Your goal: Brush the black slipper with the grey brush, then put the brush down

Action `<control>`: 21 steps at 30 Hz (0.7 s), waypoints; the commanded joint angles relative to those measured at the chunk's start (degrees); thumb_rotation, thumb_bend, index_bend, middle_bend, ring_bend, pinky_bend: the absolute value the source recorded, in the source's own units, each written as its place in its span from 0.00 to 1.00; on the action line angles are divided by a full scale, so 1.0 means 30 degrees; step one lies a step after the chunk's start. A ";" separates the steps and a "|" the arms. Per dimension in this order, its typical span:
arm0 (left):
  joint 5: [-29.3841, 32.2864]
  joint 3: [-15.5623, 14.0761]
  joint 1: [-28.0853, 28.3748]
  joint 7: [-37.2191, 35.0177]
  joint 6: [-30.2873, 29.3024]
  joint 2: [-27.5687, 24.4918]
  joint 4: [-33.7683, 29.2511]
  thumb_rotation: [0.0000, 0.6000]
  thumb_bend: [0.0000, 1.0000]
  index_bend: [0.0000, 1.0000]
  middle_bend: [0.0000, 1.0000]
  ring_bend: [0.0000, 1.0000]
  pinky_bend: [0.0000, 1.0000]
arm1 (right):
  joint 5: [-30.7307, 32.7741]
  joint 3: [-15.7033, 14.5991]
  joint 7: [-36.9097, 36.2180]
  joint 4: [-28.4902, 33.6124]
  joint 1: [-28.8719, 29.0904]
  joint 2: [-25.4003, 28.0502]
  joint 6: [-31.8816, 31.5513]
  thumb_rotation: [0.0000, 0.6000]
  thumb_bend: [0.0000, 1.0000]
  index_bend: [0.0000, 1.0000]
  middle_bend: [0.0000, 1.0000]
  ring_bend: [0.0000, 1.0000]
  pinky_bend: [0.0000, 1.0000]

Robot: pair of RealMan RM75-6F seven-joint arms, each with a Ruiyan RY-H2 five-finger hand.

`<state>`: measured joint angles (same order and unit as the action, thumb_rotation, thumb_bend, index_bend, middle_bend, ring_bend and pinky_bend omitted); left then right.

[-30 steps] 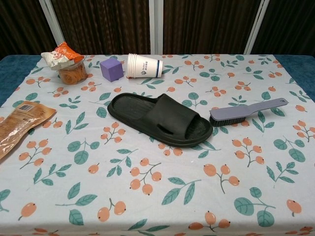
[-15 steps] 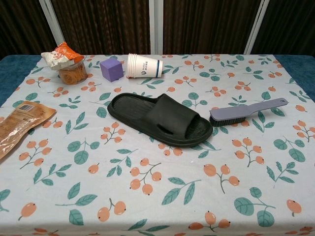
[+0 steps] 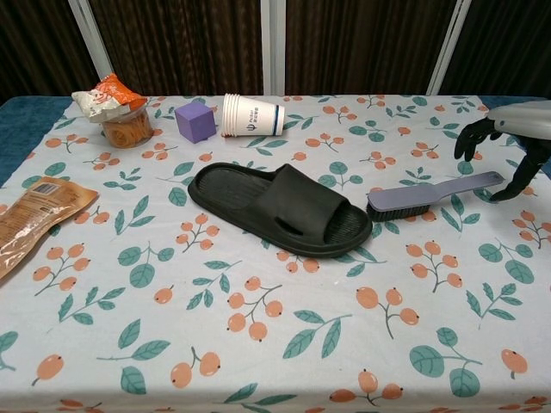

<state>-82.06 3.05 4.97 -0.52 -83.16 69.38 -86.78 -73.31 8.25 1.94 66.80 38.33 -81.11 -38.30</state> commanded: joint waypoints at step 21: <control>0.0447 0.0178 -0.0061 -0.0173 0.0102 0.0099 0.0164 1.00 0.14 0.12 0.16 0.05 0.11 | 0.2031 -0.0379 -0.1158 -0.1080 0.1630 -0.0920 0.3450 1.00 0.00 0.48 0.51 0.42 0.45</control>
<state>-80.74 3.58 4.80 -1.04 -82.84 69.67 -86.29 -67.33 7.18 -1.39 63.53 43.21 -83.93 -28.08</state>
